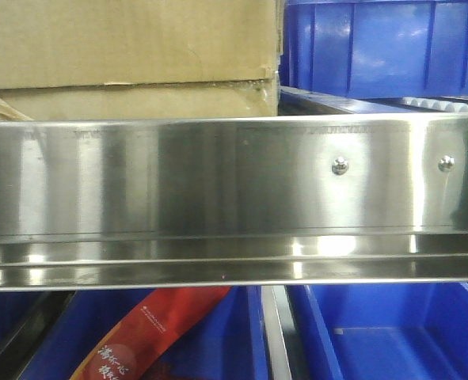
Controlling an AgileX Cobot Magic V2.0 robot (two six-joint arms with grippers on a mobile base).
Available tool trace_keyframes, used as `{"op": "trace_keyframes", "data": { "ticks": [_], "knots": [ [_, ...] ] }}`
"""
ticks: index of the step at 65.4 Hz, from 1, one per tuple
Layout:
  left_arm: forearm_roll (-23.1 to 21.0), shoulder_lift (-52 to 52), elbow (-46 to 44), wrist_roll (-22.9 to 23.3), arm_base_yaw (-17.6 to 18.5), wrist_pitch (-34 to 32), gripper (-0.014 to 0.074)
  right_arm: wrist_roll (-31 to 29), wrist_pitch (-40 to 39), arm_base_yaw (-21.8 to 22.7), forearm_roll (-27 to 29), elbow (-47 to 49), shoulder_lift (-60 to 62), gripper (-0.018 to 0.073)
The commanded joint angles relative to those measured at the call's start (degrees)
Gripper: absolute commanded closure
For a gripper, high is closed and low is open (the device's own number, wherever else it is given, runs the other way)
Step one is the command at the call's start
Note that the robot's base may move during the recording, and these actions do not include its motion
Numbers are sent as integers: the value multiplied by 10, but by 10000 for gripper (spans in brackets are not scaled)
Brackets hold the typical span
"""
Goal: Grab carton from right shelf to conveyor
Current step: 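Close both grippers on the carton's opposite side walls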
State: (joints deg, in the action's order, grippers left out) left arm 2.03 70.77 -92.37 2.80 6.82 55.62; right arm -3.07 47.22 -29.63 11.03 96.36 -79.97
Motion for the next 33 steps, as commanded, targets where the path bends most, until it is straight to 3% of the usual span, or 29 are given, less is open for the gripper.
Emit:
{"op": "trace_keyframes", "data": {
  "ticks": [1, 10, 17, 24, 33],
  "knots": [
    [1, 40, -46, 10, -22, 46, 135, 57, 52, -1, -50, 77, -53, 0],
    [2, 97, -108, 10, -44, 88, 135, 105, 151, -1, -75, 205, -134, 0],
    [30, 130, -139, 10, -44, 104, 135, 115, 222, -2, -75, 302, -193, 0],
    [52, 161, -155, 10, -44, 117, 135, 118, 227, -8, -78, 395, -255, 0],
    [54, 194, -158, 10, -46, 135, 134, 126, 227, -16, -79, 443, -304, 0]
  ]
}}
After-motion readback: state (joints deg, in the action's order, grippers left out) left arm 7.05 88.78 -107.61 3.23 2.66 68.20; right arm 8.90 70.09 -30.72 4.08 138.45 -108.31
